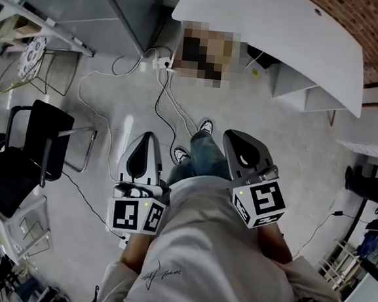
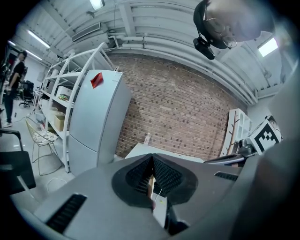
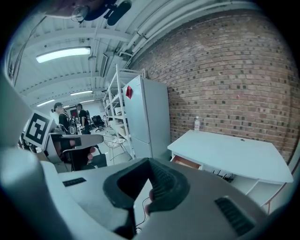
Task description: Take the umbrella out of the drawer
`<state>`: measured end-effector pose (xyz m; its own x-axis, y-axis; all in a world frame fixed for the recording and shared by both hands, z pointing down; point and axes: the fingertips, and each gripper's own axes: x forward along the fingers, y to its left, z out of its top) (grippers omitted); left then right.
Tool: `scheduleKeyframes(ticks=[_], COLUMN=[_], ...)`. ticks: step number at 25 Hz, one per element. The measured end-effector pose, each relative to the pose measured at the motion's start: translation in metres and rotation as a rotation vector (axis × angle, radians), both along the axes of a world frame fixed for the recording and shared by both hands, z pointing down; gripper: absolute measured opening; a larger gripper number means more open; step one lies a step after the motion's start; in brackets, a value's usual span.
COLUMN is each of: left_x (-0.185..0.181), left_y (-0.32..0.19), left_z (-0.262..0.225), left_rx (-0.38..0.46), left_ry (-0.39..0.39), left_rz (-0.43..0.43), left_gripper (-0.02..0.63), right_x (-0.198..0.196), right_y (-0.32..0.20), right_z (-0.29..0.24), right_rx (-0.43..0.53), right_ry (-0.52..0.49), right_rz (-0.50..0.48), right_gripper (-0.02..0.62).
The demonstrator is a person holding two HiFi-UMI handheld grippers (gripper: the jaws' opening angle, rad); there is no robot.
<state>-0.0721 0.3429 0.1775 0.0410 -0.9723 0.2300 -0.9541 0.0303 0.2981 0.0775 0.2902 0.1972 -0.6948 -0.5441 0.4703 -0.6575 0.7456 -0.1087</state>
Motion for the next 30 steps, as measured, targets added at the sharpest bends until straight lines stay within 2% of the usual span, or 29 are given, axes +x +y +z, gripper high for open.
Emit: scheduleKeyframes(ticks=[8,17,30], left_x=[0.0,-0.003,0.009], left_y=[-0.046,-0.132,-0.232], left_z=[0.004,0.007,0.011], left_rx=[-0.018,-0.038,-0.054], left_ry=[-0.006,-0.033,-0.049], left_rz=[0.054,0.123,0.154], left_gripper=[0.015,0.015,0.015], right_x=[-0.004,-0.024,-0.02], right_y=[-0.043,-0.114,-0.202], right_z=[0.008,0.012,0.033], right_rx=[-0.004,-0.024,-0.068], right_ry=[-0.014,-0.029,-0.035], right_rz=[0.05,0.056,0.056], right_gripper=[0.015,0.015,0.015])
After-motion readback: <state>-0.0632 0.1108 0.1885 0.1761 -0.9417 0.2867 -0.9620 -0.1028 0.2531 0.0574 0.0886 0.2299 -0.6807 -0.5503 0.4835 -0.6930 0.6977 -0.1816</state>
